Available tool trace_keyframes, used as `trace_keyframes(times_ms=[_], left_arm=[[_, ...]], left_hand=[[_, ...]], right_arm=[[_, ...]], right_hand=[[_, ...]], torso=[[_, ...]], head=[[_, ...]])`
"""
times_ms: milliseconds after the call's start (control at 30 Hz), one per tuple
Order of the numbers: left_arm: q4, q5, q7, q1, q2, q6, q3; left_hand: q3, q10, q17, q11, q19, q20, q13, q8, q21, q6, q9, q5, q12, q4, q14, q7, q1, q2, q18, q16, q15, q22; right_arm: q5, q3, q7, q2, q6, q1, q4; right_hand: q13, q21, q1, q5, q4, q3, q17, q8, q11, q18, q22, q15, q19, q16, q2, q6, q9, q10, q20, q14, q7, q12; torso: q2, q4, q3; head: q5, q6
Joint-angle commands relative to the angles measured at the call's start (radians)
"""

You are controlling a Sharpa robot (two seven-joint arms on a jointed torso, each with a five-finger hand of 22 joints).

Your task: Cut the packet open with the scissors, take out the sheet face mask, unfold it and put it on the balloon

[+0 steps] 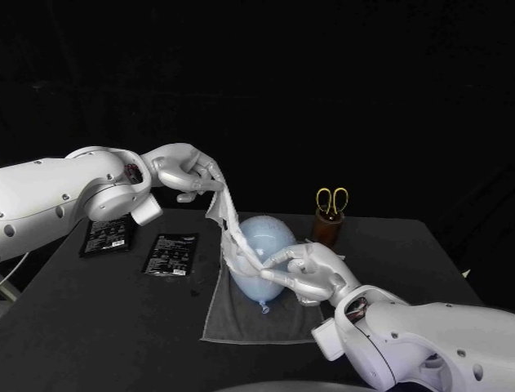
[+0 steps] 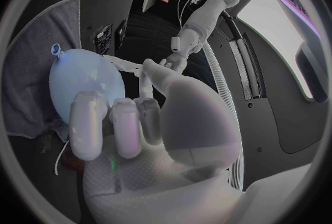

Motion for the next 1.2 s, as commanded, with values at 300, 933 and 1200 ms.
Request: trace_keyframes(times_ms=[300,933,1200], left_arm=[[-0.004,0.001,0.015,-0.003,0.020,-0.001,0.001],[-0.077,-0.009,0.027,-0.013,0.098,-0.044,0.001],[-0.115,-0.069,0.042,-0.014,0.143,-0.042,0.001]], left_hand=[[-0.002,0.006,0.066,-0.007,-0.001,0.001,0.000,0.003,0.001,0.005,0.047,0.003,-0.003,-0.005,0.042,0.001,-0.002,0.010,-0.016,0.004,-0.007,0.003],[-0.001,0.003,0.069,-0.007,0.001,0.001,-0.004,0.003,0.003,0.004,0.047,0.003,-0.005,-0.005,0.042,0.001,-0.003,0.012,-0.017,0.005,-0.007,0.007],[-0.001,0.001,0.070,-0.007,0.001,0.002,-0.008,0.002,0.004,0.004,0.047,0.003,-0.006,-0.005,0.043,0.001,-0.003,0.012,-0.017,0.005,-0.007,0.008]], right_arm=[[-0.001,-0.001,0.027,-0.065,0.019,-0.008,0.033],[0.009,-0.002,0.059,-0.136,0.051,-0.009,0.062],[0.009,-0.002,0.063,-0.155,0.088,-0.009,0.069]], right_hand=[[0.248,-0.001,-0.001,0.002,-0.001,0.008,0.263,0.006,-0.009,-0.003,0.208,-0.025,0.039,0.005,0.006,0.006,0.013,0.096,-0.002,0.123,-0.001,0.006],[0.249,0.001,-0.003,0.002,-0.002,0.010,0.263,0.008,-0.009,-0.004,0.209,-0.025,0.040,0.005,0.004,0.006,0.013,0.097,-0.002,0.123,-0.001,0.007],[0.249,0.003,-0.003,0.002,-0.003,0.011,0.263,0.008,-0.009,-0.004,0.210,-0.025,0.041,0.005,0.004,0.006,0.013,0.097,-0.002,0.123,-0.001,0.007]], torso=[[0.006,-0.0020,0.0025],[0.011,-0.0021,0.0032],[0.011,-0.0018,0.0046]], head=[[-0.008,-0.002],[-0.022,-0.008],[-0.028,-0.010]])
